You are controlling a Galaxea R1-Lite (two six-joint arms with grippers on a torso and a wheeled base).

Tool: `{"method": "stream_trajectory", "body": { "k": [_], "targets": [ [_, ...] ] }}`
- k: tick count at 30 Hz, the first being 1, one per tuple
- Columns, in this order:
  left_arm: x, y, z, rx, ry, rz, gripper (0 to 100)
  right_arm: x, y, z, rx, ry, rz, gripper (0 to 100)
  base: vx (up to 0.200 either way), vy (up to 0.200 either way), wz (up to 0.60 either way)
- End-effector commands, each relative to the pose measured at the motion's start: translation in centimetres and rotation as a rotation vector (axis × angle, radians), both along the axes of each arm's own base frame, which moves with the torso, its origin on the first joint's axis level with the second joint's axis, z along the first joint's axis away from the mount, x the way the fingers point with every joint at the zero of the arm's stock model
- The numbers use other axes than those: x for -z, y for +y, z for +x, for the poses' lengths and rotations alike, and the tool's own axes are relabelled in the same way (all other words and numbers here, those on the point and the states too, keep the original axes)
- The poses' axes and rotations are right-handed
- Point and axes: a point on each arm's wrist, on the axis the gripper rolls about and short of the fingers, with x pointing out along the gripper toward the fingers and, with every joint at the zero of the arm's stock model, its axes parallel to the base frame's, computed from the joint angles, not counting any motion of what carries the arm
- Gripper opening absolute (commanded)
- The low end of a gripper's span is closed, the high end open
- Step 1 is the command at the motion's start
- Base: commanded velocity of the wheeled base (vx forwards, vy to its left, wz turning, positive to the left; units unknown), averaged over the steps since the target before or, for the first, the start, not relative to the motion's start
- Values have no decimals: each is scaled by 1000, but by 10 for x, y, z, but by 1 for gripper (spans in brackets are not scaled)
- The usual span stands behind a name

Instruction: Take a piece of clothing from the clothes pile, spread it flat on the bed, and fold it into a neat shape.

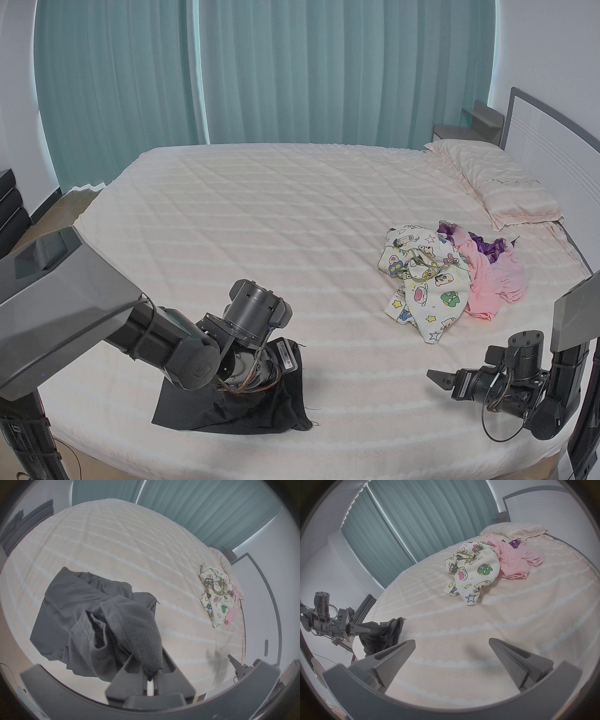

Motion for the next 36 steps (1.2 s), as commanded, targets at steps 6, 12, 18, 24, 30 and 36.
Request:
{"method": "stream_trajectory", "body": {
  "k": [6, 12, 18, 24, 30, 36],
  "targets": [
    [-3, -3, 3, 1, -14, -15, 100, 0, 0, 1, -2, -7, 2, 100, 0, 0, 0],
    [-8, -2, 3, -18, -21, -33, 100, 0, 0, 1, -2, -7, 2, 100, 0, 0, 0],
    [-44, 5, -5, -11, -65, -142, 100, 0, 0, 0, -2, -5, 2, 100, 0, 0, 0],
    [-36, 20, -13, -29, -1, -155, 100, 0, 1, -1, -6, -1, 1, 100, 0, 0, 0],
    [-17, 31, -28, -40, 86, -133, 100, 2, 1, -1, -8, 7, -2, 100, -200, 0, 0],
    [-12, 41, -39, -63, 97, -143, 100, 2, 1, -1, -8, 8, -2, 100, -200, 0, 0]
  ]
}}
